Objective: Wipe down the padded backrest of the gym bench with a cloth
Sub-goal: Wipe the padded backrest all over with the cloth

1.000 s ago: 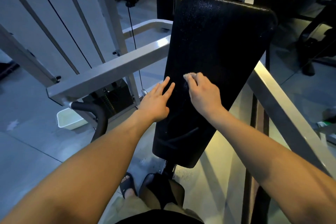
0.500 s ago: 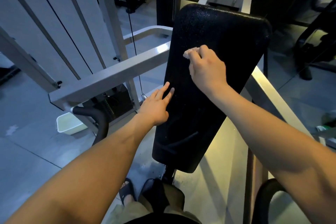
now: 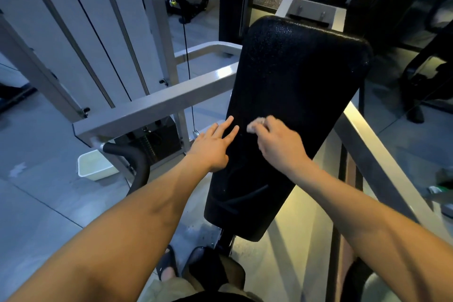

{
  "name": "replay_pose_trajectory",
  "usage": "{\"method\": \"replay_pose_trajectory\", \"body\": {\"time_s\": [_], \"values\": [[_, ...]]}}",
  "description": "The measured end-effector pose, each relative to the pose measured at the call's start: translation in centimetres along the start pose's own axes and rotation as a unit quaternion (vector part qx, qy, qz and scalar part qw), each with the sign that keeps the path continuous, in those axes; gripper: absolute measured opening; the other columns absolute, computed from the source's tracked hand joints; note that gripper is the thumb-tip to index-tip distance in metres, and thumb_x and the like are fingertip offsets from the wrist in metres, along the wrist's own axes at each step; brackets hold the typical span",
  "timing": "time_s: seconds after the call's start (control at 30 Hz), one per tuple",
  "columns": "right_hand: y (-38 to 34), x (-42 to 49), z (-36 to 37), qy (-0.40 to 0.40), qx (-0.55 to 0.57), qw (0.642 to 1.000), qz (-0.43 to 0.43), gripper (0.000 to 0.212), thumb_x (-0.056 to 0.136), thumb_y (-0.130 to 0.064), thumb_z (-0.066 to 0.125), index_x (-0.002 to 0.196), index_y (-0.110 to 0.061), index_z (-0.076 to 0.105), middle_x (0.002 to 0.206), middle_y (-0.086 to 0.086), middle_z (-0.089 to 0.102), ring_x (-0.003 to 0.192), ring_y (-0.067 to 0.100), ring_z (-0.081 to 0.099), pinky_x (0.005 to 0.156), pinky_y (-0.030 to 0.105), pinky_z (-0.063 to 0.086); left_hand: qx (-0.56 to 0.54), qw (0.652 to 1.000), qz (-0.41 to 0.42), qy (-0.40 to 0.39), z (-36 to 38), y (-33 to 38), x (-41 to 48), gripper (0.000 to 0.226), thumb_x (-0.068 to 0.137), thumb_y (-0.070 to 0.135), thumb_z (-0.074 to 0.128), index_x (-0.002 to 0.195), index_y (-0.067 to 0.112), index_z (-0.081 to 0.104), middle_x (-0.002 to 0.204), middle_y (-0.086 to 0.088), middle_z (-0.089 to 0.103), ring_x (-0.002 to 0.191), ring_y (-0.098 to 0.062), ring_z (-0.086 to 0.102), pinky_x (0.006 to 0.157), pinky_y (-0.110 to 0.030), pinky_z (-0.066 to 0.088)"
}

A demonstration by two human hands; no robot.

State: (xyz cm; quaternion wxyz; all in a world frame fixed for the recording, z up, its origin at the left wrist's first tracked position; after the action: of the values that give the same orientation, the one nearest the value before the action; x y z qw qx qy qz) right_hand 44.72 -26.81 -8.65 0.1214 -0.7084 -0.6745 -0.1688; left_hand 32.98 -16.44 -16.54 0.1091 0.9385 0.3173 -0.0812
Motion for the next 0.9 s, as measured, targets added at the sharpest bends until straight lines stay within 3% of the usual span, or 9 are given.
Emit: {"method": "replay_pose_trajectory", "body": {"time_s": [0.07, 0.17, 0.33, 0.5, 0.57, 0.67, 0.73, 0.9], "values": [[1.2, 3.6, -4.0, 0.08, -0.008, 0.997, 0.02, 0.028, 0.097, -0.015, 0.051, 0.121, -0.02, 0.065, 0.109, 0.007, 0.058, 0.091, 0.028, 0.06, 0.047, 0.036, 0.049, -0.009, 1.0, 0.0, 0.001, -0.1, 0.2, -0.1, 0.091, 0.091, 0.023, 0.055, 0.159, 0.036, -0.005, 0.162, 0.012, -0.029, 0.153, -0.025, 0.003, 0.12, -0.047, 0.028], [2.2, 5.7, -4.5, 0.12, -0.061, 0.99, 0.045, 0.028, 0.097, -0.008, 0.055, 0.123, -0.015, 0.065, 0.116, 0.008, 0.062, 0.094, 0.028, 0.062, 0.048, 0.035, 0.049, -0.02, 1.0, -0.003, 0.008, -0.2, 0.5, -0.2, 0.092, 0.09, 0.023, 0.055, 0.16, 0.036, -0.003, 0.162, 0.013, -0.028, 0.152, -0.023, 0.01, 0.115, -0.043, 0.036], [-0.4, -1.0, 3.3, 0.062, -0.074, 0.995, -0.021, 0.031, 0.102, -0.009, 0.045, 0.127, -0.008, 0.063, 0.119, 0.01, 0.064, 0.105, 0.028, 0.065, 0.062, 0.034, 0.056, -0.018, 1.0, -0.011, 0.016, -0.4, 0.7, -0.4, 0.091, 0.089, 0.024, 0.055, 0.16, 0.035, -0.001, 0.163, 0.013, -0.026, 0.152, -0.022, 0.011, 0.111, -0.043, 0.041], [-0.4, -5.8, 6.2, -0.055, -0.025, 0.997, -0.038, 0.025, 0.088, -0.01, 0.073, 0.114, -0.011, 0.07, 0.111, 0.01, 0.066, 0.091, 0.028, 0.068, 0.053, 0.035, 0.053, -0.005, 1.0, -0.018, 0.008, -0.7, 1.0, -0.7, 0.09, 0.091, 0.024, 0.056, 0.16, 0.034, -0.001, 0.162, 0.013, -0.027, 0.151, -0.023, 0.012, 0.112, -0.044, 0.039], [0.4, -4.4, 3.4, -0.034, -0.03, 0.999, -0.023, 0.025, 0.087, -0.011, 0.073, 0.111, -0.017, 0.069, 0.108, 0.005, 0.063, 0.084, 0.025, 0.064, 0.047, 0.033, 0.047, -0.017, 1.0, -0.025, 0.003, -0.6, 1.2, -0.8, 0.092, 0.09, 0.023, 0.056, 0.16, 0.034, -0.002, 0.161, 0.014, -0.029, 0.152, -0.022, 0.011, 0.111, -0.044, 0.042], [2.5, -1.0, -2.4, 0.074, -0.039, 0.996, 0.014, 0.026, 0.095, -0.007, 0.058, 0.117, -0.018, 0.067, 0.112, 0.003, 0.061, 0.084, 0.025, 0.058, 0.048, 0.035, 0.046, -0.038, 0.999, -0.033, -0.002, -0.2, 1.8, -0.7, 0.094, 0.09, 0.023, 0.057, 0.16, 0.031, -0.005, 0.16, 0.013, -0.032, 0.153, -0.023, 0.007, 0.114, -0.043, 0.039], [4.0, 0.0, -4.2, 0.113, -0.056, 0.991, 0.036, 0.027, 0.095, -0.003, 0.059, 0.118, -0.015, 0.067, 0.113, 0.005, 0.062, 0.087, 0.026, 0.058, 0.049, 0.034, 0.046, -0.048, 0.998, -0.045, 0.0, 0.1, 2.3, -0.7, 0.096, 0.09, 0.023, 0.059, 0.16, 0.028, -0.006, 0.159, 0.011, -0.035, 0.154, -0.024, 0.004, 0.117, -0.044, 0.035], [3.3, -4.6, 1.3, 0.055, -0.064, 0.996, 0.015, 0.027, 0.098, -0.007, 0.06, 0.124, -0.007, 0.066, 0.12, 0.012, 0.064, 0.101, 0.029, 0.064, 0.059, 0.033, 0.053, -0.07, 0.995, -0.067, 0.005, 0.3, 3.2, -0.7, 0.096, 0.091, 0.022, 0.061, 0.16, 0.025, -0.006, 0.158, 0.011, -0.038, 0.155, -0.023, 0.001, 0.114, -0.042, 0.04]]}}
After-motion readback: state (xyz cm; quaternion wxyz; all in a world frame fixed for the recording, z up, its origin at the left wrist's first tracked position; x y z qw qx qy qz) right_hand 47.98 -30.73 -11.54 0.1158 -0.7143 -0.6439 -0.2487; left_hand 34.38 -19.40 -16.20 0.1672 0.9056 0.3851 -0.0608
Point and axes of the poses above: each hand's wrist, its own x-axis towards the middle knuckle, its own z-axis out of the palm, y = z × x, the point moved 7 cm from there along x, towards the middle knuckle
